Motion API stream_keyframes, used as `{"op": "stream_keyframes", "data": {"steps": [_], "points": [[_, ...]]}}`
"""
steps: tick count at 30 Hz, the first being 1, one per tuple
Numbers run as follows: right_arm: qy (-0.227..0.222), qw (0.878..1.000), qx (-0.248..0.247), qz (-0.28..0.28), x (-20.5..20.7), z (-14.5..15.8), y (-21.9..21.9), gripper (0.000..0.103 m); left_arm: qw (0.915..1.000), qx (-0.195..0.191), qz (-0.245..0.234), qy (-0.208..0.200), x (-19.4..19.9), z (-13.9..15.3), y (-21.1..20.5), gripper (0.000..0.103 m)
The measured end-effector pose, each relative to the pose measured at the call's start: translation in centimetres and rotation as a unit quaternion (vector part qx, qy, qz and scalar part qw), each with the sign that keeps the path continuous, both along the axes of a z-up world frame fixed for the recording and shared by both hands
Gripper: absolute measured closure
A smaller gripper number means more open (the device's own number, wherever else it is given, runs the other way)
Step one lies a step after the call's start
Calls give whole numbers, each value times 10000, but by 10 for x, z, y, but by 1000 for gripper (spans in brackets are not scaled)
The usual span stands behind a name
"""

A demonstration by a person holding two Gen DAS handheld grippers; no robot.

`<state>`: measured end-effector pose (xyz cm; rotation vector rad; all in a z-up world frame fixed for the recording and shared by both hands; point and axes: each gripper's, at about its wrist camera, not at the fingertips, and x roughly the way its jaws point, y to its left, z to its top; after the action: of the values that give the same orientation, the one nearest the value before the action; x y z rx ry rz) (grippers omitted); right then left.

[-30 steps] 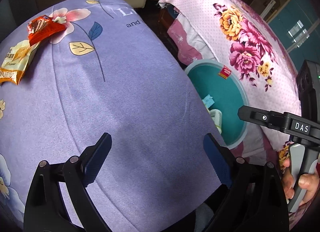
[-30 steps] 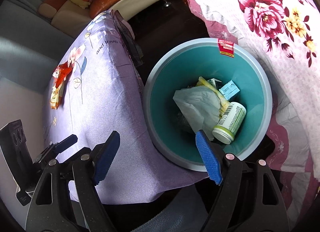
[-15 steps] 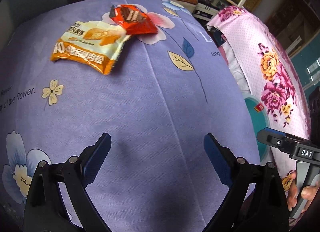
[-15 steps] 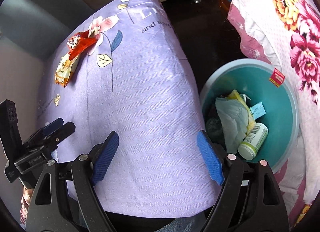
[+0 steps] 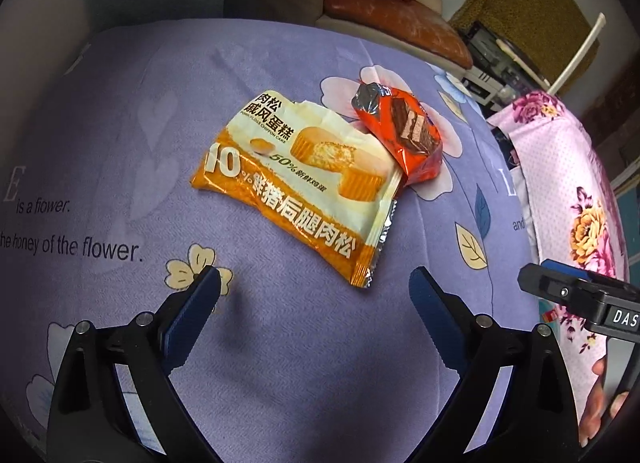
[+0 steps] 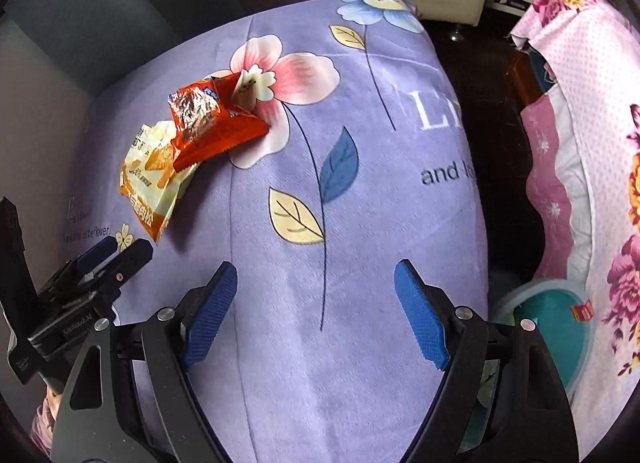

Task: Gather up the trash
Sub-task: 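Move both open tools back toward the snack packets on the bedspread, then grasp the yellow-orange snack packet with the left tool while the right tool grasps the red Ovaltine packet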

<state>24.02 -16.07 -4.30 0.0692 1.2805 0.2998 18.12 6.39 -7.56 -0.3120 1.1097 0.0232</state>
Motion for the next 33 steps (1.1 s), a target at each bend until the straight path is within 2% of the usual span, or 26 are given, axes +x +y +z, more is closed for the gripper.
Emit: {"op": "stream_keyframes", "data": {"steps": [5,13,19,22,25,28,33], "points": [[-97,9995,-135,267,39,4,33,26,9993,356,42,85,15,-11,2,8],[-164,9974,-192,674,86,2,80,26,9968,677,359,238,15,-20,57,7],[-62,9970,-131,763,106,-17,104,26,9951,578,732,315,10,-20,104,7],[16,9969,-101,785,109,-29,111,26,9954,400,816,297,8,-16,115,7],[-95,9961,-167,863,106,-32,113,49,9962,200,816,222,8,-9,117,7],[-279,9961,-244,795,104,-26,106,53,9971,52,739,169,11,-3,111,7],[-467,9968,-256,597,99,-11,84,53,9975,-176,677,66,26,4,97,7]]}}
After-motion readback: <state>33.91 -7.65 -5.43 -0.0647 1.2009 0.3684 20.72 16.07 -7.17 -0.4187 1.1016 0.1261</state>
